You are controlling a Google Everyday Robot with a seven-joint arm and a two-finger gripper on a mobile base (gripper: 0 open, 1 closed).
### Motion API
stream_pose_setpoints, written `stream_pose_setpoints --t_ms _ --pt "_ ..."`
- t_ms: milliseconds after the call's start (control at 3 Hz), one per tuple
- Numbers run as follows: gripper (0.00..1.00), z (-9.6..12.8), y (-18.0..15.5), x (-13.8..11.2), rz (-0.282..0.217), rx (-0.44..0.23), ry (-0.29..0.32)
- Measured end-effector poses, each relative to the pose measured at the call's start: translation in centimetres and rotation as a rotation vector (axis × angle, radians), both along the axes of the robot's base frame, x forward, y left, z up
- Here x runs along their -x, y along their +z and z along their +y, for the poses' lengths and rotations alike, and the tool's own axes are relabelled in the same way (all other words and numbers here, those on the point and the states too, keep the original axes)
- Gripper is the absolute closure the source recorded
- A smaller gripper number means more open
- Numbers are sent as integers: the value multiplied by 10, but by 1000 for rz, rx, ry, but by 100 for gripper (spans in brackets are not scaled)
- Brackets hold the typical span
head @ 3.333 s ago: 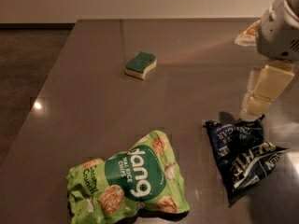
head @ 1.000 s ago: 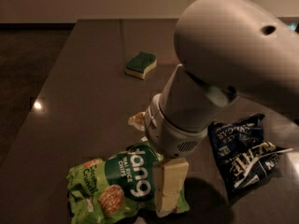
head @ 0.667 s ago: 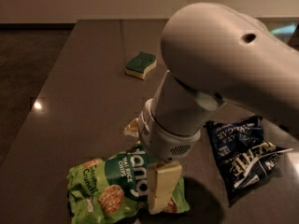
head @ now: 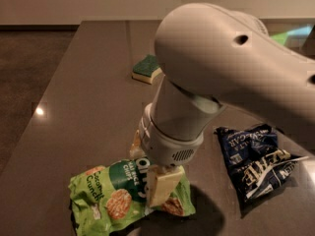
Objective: Move green rice chip bag near sponge
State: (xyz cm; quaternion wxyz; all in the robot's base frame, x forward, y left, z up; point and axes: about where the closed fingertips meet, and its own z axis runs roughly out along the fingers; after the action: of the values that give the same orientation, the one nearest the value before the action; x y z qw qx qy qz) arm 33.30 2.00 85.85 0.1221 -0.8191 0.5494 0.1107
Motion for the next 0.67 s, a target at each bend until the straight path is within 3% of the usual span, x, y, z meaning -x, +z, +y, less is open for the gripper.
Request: stream_pose_setpoints --t_ms 333,667 --pt "92 6 15 -17 -33 2 9" --pt "100 12 35 -41 -80 -10 -3"
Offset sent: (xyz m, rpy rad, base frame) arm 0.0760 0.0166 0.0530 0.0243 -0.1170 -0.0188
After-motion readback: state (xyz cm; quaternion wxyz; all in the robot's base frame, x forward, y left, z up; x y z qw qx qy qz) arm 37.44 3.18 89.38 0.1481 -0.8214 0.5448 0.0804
